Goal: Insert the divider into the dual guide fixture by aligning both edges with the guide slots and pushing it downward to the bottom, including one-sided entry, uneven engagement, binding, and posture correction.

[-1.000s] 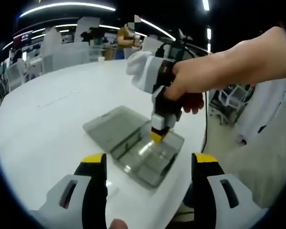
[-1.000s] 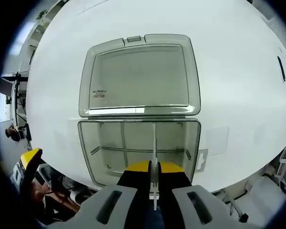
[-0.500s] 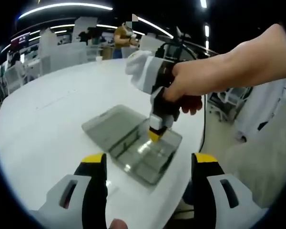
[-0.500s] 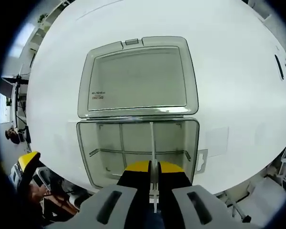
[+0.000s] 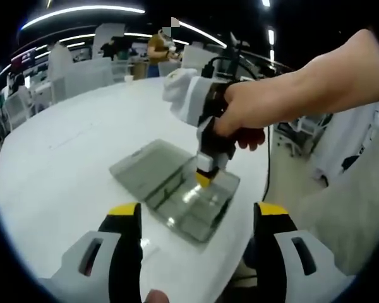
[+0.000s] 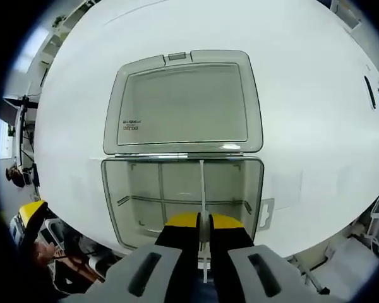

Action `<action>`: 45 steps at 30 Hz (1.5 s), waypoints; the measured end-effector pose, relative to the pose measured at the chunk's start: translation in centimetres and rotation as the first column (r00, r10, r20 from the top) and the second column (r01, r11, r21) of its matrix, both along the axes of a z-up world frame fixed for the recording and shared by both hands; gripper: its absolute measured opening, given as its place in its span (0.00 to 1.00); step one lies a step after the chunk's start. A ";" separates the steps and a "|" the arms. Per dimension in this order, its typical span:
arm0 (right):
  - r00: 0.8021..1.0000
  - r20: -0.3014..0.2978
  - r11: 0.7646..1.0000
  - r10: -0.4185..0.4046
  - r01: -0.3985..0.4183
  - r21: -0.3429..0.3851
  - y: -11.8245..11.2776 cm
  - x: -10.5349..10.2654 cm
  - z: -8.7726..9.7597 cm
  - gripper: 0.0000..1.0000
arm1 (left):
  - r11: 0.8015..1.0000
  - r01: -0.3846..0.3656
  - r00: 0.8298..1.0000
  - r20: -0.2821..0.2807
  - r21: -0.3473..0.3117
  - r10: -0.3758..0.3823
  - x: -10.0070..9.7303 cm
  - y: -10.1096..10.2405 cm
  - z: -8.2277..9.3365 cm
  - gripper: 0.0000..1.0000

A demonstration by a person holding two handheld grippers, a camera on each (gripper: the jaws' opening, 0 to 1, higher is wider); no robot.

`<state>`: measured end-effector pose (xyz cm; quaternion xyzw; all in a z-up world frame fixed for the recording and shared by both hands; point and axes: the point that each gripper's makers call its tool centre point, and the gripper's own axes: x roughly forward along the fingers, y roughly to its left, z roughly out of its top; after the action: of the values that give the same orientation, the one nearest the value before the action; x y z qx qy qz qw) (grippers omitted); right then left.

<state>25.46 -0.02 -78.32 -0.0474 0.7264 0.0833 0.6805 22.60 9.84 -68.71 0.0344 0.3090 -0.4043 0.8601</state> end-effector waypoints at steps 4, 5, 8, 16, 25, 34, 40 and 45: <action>1.000 -0.020 1.000 -0.013 0.013 0.007 0.1 -0.1 0.2 0.00 | 1.000 -0.001 1.000 0.000 -0.002 0.001 -0.1 -0.1 -0.1 0.70; 1.000 -0.018 1.000 -0.007 0.007 0.002 0.1 -0.4 0.4 0.00 | 1.000 -0.001 1.000 -0.001 0.000 0.001 -0.1 -0.1 -0.1 0.69; 0.999 -0.022 1.000 -0.026 0.026 0.012 0.4 -0.5 0.4 0.00 | 1.000 -0.002 1.000 -0.003 -0.001 0.002 -0.2 -0.1 -0.1 0.69; 1.000 -0.006 1.000 -0.011 0.011 0.007 0.0 0.3 -0.3 0.00 | 1.000 -0.005 1.000 0.000 -0.005 0.005 0.0 0.0 -0.1 0.69; 1.000 0.012 1.000 -0.018 0.018 0.019 0.1 0.1 -0.3 0.00 | 1.000 0.001 1.000 -0.003 -0.006 -0.001 0.0 -0.2 -0.2 0.69; 0.999 0.028 0.999 -0.032 0.032 0.017 0.0 0.2 -0.5 0.00 | 1.000 0.001 1.000 -0.001 -0.007 -0.001 -0.1 -0.2 -0.2 0.69; 0.999 0.003 0.999 -0.036 0.036 0.015 -0.1 0.1 -0.2 0.00 | 1.000 -0.001 1.000 0.000 -0.011 0.001 0.1 -0.2 -0.1 0.69; 0.999 0.011 0.999 -0.037 0.036 0.015 0.0 -0.1 -0.3 0.00 | 1.000 -0.004 1.000 0.001 -0.012 0.004 0.2 0.0 -0.1 0.69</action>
<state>25.40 -0.01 -78.61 -0.0296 0.7227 0.0759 0.6864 22.79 9.86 -68.81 0.0289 0.3060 -0.4045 0.8613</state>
